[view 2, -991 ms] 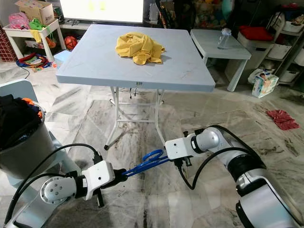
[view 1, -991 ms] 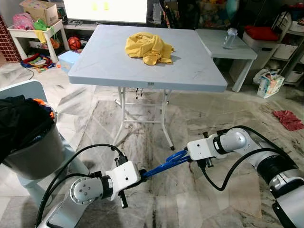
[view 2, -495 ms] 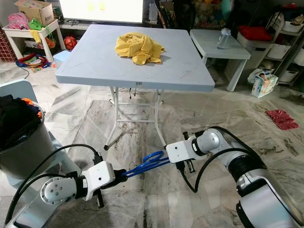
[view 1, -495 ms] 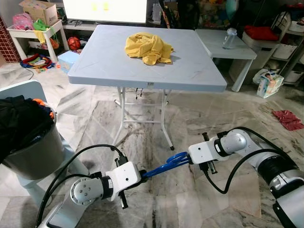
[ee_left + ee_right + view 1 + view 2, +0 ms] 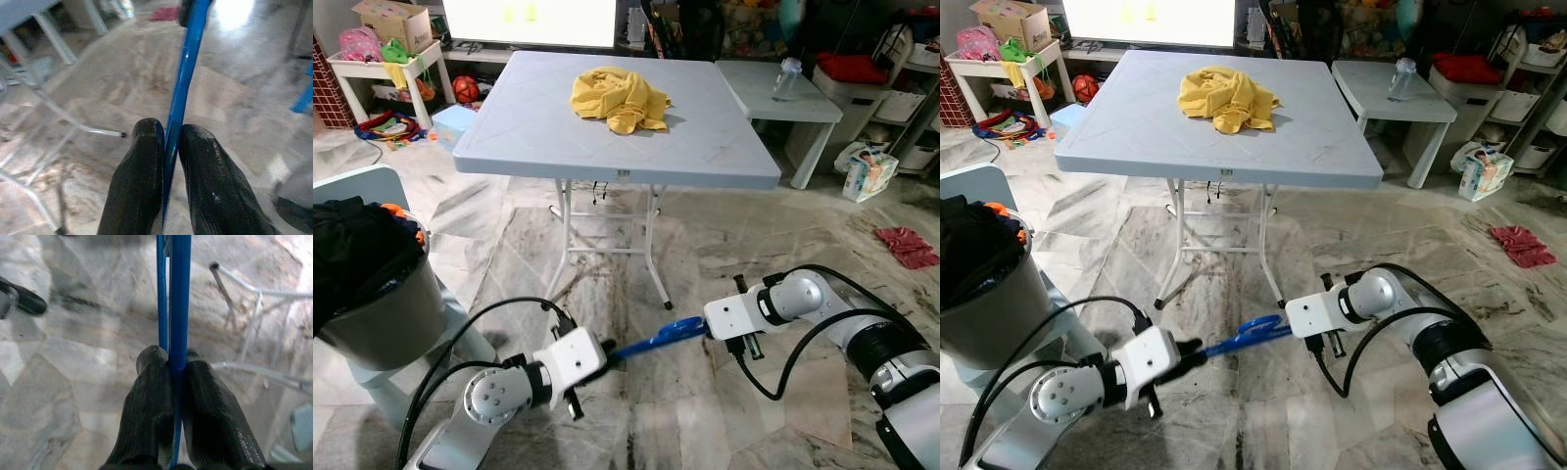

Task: Hang hanger

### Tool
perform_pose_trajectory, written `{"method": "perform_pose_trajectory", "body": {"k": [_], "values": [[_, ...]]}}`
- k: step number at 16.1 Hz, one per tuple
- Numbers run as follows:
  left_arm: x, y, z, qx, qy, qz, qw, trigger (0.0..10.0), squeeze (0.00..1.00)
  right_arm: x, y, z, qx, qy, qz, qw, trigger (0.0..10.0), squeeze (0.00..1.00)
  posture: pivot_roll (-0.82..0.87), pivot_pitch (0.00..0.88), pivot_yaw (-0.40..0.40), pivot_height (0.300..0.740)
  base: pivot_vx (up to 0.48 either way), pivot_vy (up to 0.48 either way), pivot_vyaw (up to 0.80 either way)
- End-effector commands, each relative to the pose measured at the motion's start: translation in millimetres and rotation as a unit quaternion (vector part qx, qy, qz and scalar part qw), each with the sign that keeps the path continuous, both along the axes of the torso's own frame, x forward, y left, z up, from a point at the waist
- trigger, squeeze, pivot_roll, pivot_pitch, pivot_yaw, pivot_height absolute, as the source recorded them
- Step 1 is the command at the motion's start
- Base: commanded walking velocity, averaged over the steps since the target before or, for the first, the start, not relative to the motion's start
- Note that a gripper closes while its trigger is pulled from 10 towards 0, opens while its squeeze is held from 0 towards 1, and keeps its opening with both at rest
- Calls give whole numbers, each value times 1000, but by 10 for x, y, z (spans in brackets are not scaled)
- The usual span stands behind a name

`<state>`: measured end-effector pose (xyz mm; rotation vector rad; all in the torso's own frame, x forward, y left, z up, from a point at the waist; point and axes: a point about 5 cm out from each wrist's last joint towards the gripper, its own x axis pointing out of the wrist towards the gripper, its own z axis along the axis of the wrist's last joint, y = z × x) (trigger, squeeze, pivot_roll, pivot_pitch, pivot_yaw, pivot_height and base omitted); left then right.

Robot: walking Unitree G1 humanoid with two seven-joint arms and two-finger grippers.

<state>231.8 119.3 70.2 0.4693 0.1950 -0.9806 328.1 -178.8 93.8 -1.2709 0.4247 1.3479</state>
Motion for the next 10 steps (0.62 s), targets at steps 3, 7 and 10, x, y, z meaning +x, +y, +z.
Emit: {"method": "perform_pose_trajectory", "body": {"k": [3, 7, 10], "values": [[126, -7, 137, -12, -57, 35, 998, 10000, 1000, 70, -109, 12, -44, -31, -24, 998, 0, 0, 109, 0, -98, 740, 0, 0, 0], [187, 14, 274, -26, -98, 65, 993, 10000, 1000, 99, -240, -54, -66, -53, -77, 993, 0, 0, 119, 0, -98, 740, 0, 0, 0], [193, 103, 303, -47, -140, 147, 978, 10000, 1000, 118, -276, -102, -21, -59, -152, 986, 0, 0, 123, 0, -99, 740, 0, 0, 0]]}}
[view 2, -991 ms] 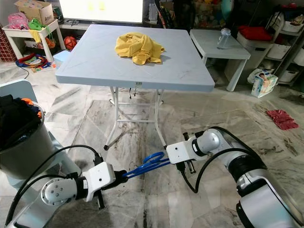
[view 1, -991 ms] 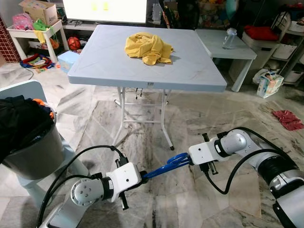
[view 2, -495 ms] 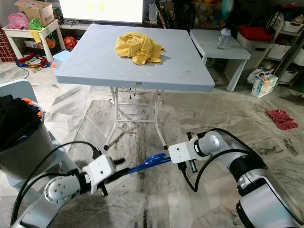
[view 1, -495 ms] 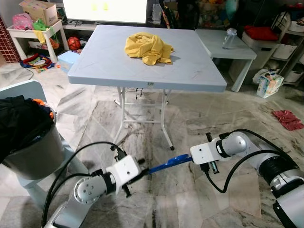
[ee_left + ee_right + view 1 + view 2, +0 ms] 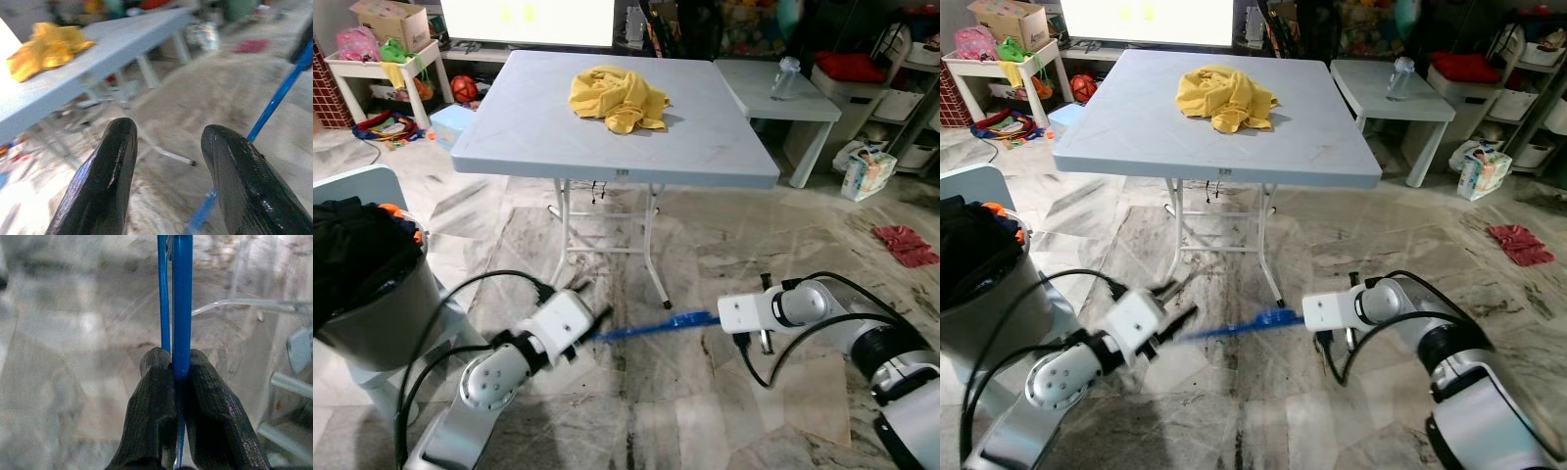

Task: Hang hanger

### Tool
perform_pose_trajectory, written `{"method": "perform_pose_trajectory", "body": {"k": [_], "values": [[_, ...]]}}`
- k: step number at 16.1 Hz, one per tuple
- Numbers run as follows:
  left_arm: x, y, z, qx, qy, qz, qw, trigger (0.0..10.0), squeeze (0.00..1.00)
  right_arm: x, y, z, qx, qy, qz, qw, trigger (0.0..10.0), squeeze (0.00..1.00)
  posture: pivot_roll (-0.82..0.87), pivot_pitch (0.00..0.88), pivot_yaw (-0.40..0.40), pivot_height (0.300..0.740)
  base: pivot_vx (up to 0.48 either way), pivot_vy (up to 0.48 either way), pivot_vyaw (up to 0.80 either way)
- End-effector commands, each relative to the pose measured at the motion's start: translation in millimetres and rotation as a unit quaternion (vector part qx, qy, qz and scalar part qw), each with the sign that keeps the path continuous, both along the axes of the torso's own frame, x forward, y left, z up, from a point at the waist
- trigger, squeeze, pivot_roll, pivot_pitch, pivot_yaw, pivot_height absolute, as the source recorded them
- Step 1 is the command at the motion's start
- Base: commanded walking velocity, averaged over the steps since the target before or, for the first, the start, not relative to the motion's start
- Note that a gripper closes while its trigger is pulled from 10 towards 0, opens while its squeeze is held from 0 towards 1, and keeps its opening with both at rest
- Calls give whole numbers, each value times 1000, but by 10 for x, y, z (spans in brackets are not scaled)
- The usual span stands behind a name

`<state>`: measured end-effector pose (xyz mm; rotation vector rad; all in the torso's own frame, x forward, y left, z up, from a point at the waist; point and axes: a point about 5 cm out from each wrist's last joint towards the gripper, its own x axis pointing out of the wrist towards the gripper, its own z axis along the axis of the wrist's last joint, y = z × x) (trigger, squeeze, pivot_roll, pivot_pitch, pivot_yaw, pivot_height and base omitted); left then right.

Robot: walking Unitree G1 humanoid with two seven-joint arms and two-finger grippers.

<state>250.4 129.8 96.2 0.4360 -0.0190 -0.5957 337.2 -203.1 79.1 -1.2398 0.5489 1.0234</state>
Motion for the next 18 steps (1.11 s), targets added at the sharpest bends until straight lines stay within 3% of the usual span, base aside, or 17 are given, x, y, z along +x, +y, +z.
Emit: {"method": "perform_pose_trajectory", "body": {"k": [1, 3, 4, 5, 7, 8, 9, 10, 13, 15, 18], "values": [[-7, 77, 12, -36, -10, 73, 997, 10000, 1000, -17, -80, -35, 66, -3, -76, 995, 0, 0, 134, 0, -110, 740, 0, 0, 0], [-17, 152, -17, -81, -1, 141, 987, 10000, 1000, -98, -154, -152, 135, -1, -155, 979, 0, 0, 132, 0, -111, 740, 0, 0, 0], [-26, 196, -34, -83, -2, 166, 983, 10000, 1000, -149, -193, -225, 187, -1, -216, 958, 0, 0, 126, 0, -108, 740, 0, 0, 0], [-28, 213, -40, -84, -3, 175, 981, 10000, 1000, -163, -201, -245, 197, -2, -230, 953, 0, 0, 116, 0, -103, 740, 0, 0, 0], [14, 308, -103, -103, 7, 243, 964, 10000, 1000, -246, -196, -384, 286, -29, -361, 887, 0, 0, 103, 0, -92, 740, 0, 0, 0], [25, 312, -109, -107, 11, 247, 963, 10000, 1000, -262, -160, -406, 308, -30, -385, 870, 0, 0, 100, 0, -89, 740, 0, 0, 0], [53, 325, -119, -130, 28, 256, 957, 10000, 1000, -318, -44, -439, 367, -36, -444, 817, 0, 0, 91, 0, -80, 740, 0, 0, 0], [66, 329, -122, -155, 41, 264, 951, 10000, 1000, -362, 32, -456, 392, -40, -477, 786, 0, 0, 85, 0, -77, 740, 0, 0, 0], [79, 285, -136, -165, 45, 273, 947, 10000, 1000, -504, 208, -437, 411, -80, -518, 746, 0, 0, 73, 0, -67, 740, 0, 0, 0], [39, 260, -159, -210, 70, 274, 936, 10000, 1000, -638, 115, -402, 394, -119, -559, 720, 0, 0, 64, 0, -67, 740, 0, 0, 0], [-15, 279, -215, -211, 80, 276, 934, 10000, 1000, -883, 18, -462, 359, -116, -595, 710, 0, 0, 56, 0, -63, 740, 0, 0, 0]]}}
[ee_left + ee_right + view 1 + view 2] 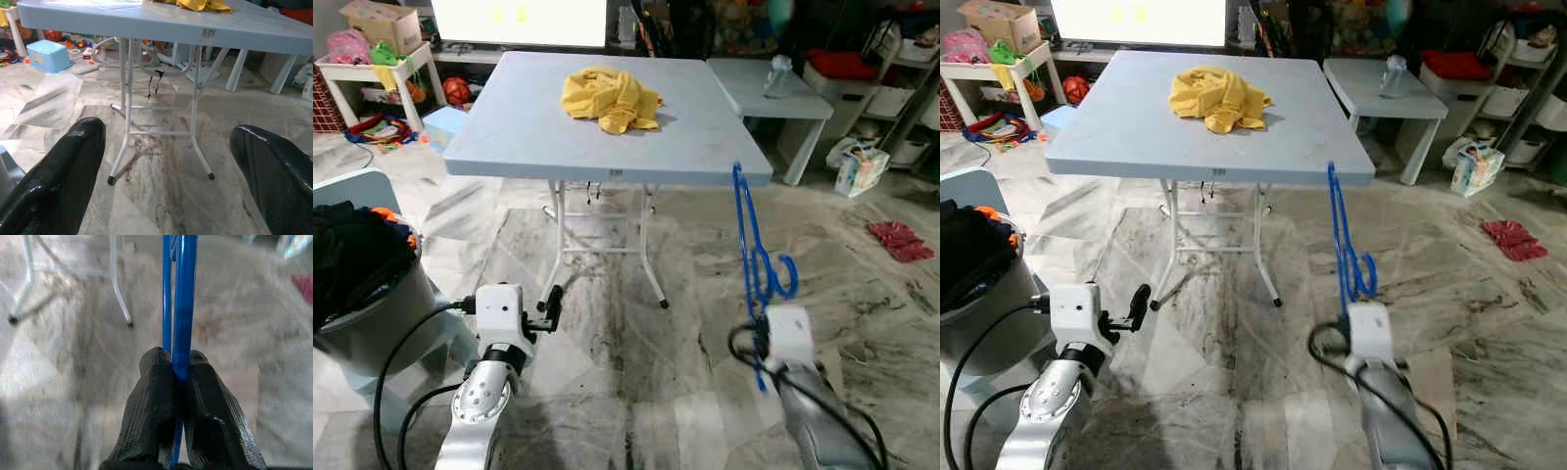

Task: Hang hanger

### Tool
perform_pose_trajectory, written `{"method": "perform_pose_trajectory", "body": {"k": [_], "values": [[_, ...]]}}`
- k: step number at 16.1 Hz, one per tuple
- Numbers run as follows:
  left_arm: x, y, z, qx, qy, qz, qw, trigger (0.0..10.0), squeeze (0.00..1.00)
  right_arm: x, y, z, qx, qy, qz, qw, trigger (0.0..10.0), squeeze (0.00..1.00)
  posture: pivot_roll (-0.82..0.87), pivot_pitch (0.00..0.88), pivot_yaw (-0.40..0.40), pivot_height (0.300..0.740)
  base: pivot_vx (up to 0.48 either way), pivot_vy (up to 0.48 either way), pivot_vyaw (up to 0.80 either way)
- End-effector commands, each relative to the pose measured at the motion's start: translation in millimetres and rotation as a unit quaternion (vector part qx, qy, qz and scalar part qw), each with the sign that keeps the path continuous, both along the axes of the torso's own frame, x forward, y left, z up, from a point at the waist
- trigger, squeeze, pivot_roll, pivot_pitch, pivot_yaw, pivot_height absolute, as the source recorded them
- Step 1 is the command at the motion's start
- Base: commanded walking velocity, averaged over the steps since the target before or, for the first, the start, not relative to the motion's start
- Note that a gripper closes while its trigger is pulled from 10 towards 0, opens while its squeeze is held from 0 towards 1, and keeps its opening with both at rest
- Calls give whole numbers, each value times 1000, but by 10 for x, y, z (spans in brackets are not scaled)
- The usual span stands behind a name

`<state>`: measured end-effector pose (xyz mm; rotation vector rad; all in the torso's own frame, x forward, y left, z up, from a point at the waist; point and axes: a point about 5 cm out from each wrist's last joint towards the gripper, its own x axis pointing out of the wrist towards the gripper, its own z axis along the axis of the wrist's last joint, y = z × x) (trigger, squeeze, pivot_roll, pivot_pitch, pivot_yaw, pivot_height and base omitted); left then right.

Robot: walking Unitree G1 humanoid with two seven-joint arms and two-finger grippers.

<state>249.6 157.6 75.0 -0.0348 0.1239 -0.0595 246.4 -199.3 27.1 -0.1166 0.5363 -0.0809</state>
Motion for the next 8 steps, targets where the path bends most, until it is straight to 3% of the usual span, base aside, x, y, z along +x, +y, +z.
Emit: {"method": "perform_pose_trajectory", "body": {"k": [1, 2, 3, 6, 8], "values": [[-7, 0, -15, -2, 5, 0, 1000, 10000, 1000, 12, -9, 58, -4, 0, -6, 1000, 0, 0, 55, 0, -61, 740, 0, 0, 0], [0, 2, -16, -2, 7, -1, 1000, 10000, 1000, 25, 2, 71, -12, 3, 3, 1000, 8784, 0, 54, 0, -59, 740, 0, 0, 0], [9, 0, -13, -4, 7, -3, 1000, 10000, 0, 57, -5, 87, -23, 5, 10, 1000, 10000, 0, 55, 0, -59, 740, 0, 0, 0], [26, -24, -24, -18, 17, -11, 1000, 10000, 0, 120, -71, 125, -30, 16, -6, 999, 10000, 0, 62, 0, -68, 740, 0, 0, 0], [29, -39, -32, -25, 23, -17, 999, 10000, 0, 152, -53, 138, -30, 19, 3, 999, 10000, 0, 67, 0, -75, 740, 0, 0, -688]]}}
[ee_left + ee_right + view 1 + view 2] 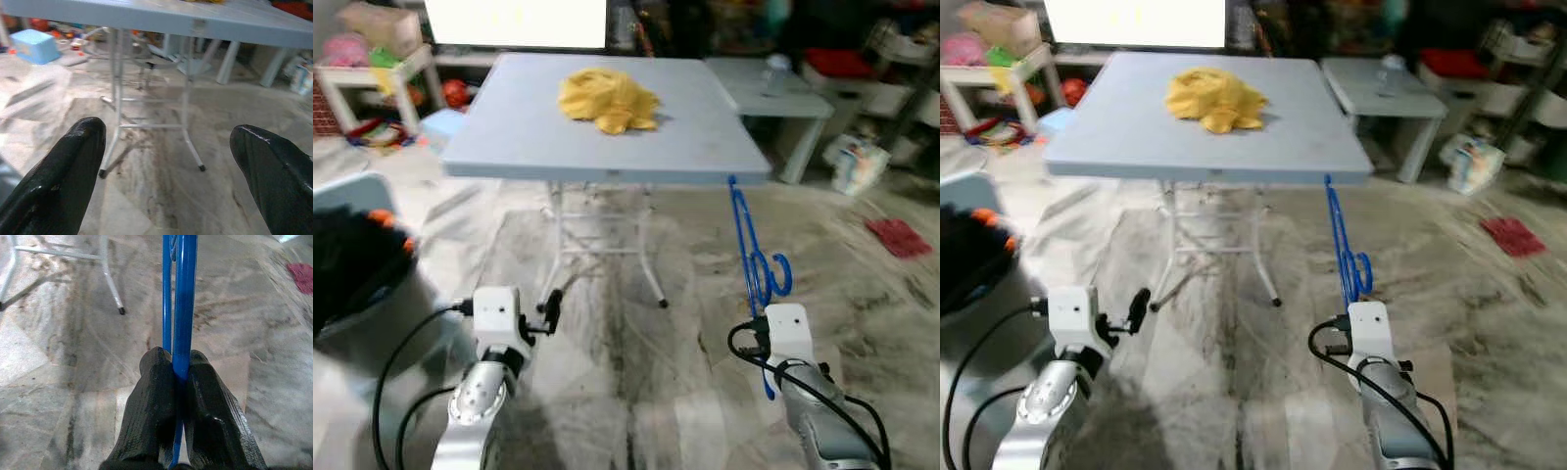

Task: Hang hanger

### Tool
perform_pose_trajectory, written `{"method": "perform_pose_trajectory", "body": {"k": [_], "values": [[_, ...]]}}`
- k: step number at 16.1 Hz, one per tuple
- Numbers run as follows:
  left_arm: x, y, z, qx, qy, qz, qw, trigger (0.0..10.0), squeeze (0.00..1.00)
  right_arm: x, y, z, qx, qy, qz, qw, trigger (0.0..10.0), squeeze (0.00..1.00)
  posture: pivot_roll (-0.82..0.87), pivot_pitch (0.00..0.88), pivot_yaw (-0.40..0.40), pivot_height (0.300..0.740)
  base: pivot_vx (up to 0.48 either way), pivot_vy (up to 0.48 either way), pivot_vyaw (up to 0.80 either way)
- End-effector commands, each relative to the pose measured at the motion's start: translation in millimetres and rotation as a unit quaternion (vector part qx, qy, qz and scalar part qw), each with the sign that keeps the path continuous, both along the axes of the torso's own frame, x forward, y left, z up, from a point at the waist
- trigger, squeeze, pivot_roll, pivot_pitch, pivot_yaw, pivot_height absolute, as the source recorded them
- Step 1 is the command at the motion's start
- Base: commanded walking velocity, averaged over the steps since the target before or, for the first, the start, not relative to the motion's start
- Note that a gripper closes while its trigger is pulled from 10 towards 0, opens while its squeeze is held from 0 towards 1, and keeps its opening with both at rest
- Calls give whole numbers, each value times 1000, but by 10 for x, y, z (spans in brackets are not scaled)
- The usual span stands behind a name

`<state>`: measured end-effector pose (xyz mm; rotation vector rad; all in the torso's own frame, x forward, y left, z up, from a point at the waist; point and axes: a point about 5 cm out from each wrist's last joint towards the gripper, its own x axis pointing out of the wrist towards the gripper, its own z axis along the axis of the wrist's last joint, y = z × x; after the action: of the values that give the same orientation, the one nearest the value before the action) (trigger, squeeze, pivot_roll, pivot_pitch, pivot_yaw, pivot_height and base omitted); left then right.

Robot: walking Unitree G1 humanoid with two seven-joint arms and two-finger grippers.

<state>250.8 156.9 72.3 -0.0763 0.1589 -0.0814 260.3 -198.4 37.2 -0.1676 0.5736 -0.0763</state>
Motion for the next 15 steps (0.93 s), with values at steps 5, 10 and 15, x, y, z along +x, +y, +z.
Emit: {"method": "perform_pose_trajectory", "body": {"k": [5, 10, 15], "values": [[13, -72, -8, 4, 5, -32, 999, 10000, 0, 77, 38, 58, 1, -5, 10, 1000, 10000, 0, 75, 0, -84, 740, 0, 0, -800], [36, -120, 12, 1, 1, -51, 999, 10000, 0, 92, 35, 54, 3, -7, 11, 1000, 10000, 0, 70, 0, -77, 740, 0, 292, -800], [26, -175, 67, -19, -12, -82, 996, 10000, 0, 105, 58, 50, 7, -10, 12, 1000, 10000, 0, 73, 0, -72, 740, 183, 273, -800]]}}
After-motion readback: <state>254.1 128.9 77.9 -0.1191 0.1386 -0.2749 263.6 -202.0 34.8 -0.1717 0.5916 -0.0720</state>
